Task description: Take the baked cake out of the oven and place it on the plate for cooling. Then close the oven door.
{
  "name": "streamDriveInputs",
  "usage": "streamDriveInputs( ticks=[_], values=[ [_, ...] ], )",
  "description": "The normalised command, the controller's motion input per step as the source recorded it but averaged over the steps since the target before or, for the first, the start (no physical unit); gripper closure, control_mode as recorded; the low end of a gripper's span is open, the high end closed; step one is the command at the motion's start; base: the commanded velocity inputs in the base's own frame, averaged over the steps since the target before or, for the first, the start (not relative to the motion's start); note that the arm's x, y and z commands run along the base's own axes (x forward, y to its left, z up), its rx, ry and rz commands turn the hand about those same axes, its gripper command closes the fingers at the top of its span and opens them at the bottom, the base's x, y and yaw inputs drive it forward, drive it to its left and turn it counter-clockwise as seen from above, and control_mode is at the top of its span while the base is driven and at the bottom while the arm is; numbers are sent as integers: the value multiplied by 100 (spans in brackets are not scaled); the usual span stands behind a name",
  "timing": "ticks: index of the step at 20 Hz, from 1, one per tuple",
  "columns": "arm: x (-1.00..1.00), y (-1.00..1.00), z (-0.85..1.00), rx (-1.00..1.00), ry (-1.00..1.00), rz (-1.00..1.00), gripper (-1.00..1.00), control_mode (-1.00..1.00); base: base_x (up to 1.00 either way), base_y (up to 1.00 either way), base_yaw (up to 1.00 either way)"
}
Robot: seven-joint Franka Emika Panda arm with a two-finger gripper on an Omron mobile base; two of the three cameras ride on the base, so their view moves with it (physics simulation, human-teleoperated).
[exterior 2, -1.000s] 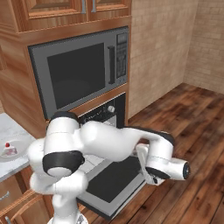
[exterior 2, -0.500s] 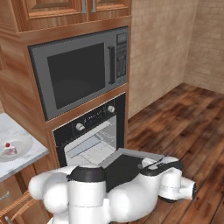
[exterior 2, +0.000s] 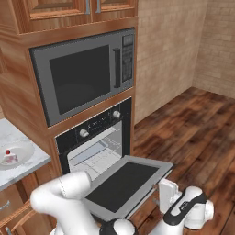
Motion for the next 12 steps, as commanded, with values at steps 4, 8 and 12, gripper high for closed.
streamDriveInputs(
  ticks=[4,8,12],
  values=[
    [9,0,-42,12,0,16,-100,-100,0,0,0],
    [15,0,-48,11,0,16,-100,-100,0,0,0],
    [15,0,-49,10,0,15,-100,-100,0,0,0]
  ],
)
